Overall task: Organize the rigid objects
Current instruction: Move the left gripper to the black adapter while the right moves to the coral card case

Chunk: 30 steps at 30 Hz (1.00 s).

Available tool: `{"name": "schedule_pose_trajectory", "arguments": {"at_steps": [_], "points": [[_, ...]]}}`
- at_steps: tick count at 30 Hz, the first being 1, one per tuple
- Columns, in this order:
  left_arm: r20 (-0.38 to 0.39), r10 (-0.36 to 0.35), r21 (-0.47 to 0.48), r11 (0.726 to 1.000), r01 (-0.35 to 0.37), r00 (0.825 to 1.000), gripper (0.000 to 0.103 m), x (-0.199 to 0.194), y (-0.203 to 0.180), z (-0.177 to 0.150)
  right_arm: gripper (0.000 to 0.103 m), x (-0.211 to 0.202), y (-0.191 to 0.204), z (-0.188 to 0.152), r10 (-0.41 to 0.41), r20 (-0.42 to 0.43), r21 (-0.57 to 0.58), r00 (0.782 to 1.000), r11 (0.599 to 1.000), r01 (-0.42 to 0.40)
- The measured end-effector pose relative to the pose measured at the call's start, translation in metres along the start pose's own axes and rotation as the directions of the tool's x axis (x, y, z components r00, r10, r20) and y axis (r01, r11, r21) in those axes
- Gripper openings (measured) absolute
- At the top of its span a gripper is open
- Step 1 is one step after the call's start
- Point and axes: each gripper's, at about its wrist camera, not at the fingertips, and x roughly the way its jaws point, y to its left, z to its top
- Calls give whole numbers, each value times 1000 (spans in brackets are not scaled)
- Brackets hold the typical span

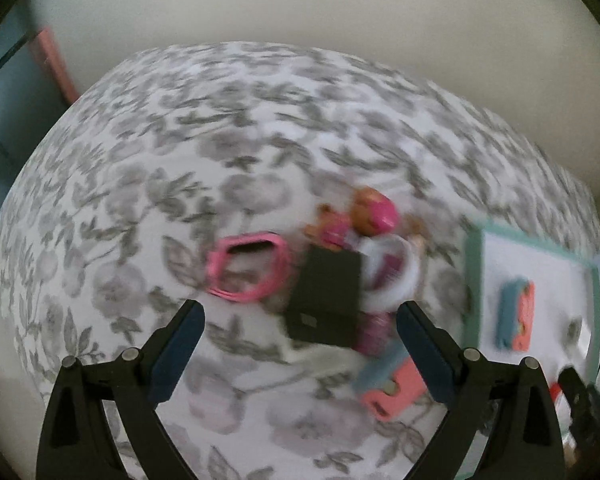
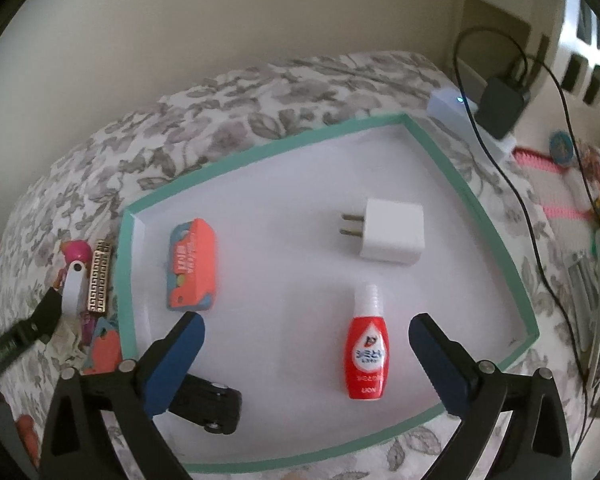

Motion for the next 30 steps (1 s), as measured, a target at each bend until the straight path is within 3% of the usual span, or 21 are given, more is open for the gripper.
{"name": "schedule_pose_trajectory", "arguments": {"at_steps": [2,8,15,24,30], "points": [[11,8,-60,998,-8,1000,102,0,23,6,103,-4,7,0,2,29,-28,1000,1000,-1],[33,59,-157,986,-54,998,102,-3,65,17,103,-16,25,0,85,74,-42,994,996,-82],[36,75,-164,984,-69,996,102,-6,80,22,103,-24,70,-5,201,65,-127,977,973,-192],[-33,-11,-167,986,5,999,102,7,79,23,103,-14,135,-19,218,9,-283,976,937,-206],[-76,-45,-148,988,34,996,102,16,69,23,103,-1,159,-26,236,-24,-400,971,888,-226]]}}
